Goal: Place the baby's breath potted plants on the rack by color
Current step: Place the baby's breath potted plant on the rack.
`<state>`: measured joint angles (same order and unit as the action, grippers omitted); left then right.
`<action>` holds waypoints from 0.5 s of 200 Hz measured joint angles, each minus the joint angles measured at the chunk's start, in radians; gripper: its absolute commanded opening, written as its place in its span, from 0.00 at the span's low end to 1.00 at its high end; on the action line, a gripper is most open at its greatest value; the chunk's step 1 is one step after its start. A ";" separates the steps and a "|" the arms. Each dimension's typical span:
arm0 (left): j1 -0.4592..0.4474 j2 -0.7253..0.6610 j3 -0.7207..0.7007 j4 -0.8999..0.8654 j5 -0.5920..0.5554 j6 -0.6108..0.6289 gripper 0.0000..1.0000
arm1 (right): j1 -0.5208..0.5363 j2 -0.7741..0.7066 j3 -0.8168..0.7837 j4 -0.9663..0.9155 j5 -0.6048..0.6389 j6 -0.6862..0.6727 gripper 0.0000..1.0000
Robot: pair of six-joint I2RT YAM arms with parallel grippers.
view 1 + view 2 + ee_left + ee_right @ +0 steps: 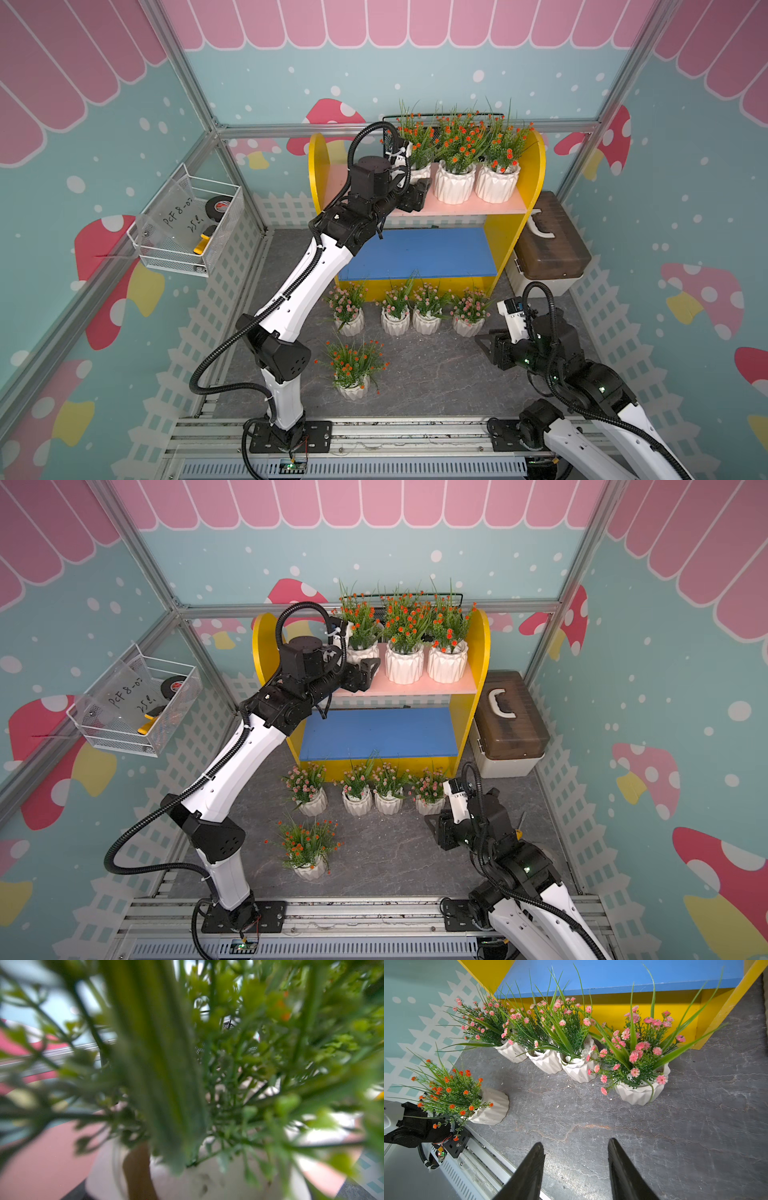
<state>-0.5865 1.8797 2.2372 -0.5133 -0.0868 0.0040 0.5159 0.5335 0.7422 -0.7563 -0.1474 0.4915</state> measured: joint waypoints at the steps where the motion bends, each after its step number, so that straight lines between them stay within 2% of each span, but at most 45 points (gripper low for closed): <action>1: 0.000 0.000 0.000 0.000 0.000 0.000 0.68 | 0.000 0.000 0.000 0.000 0.000 0.000 0.49; 59: 0.005 0.018 0.000 -0.002 0.000 0.000 0.70 | 0.000 0.000 0.000 0.000 0.000 0.000 0.49; 76: 0.005 0.018 0.000 -0.002 0.000 0.000 0.76 | 0.000 0.000 0.000 0.000 0.000 0.000 0.49; 100: 0.006 0.018 -0.003 0.005 0.001 0.000 0.89 | 0.000 0.001 0.000 0.000 0.000 0.000 0.49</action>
<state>-0.5804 1.8973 2.2341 -0.5079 -0.0860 0.0036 0.5159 0.5343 0.7422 -0.7563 -0.1471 0.4911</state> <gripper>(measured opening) 0.863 0.489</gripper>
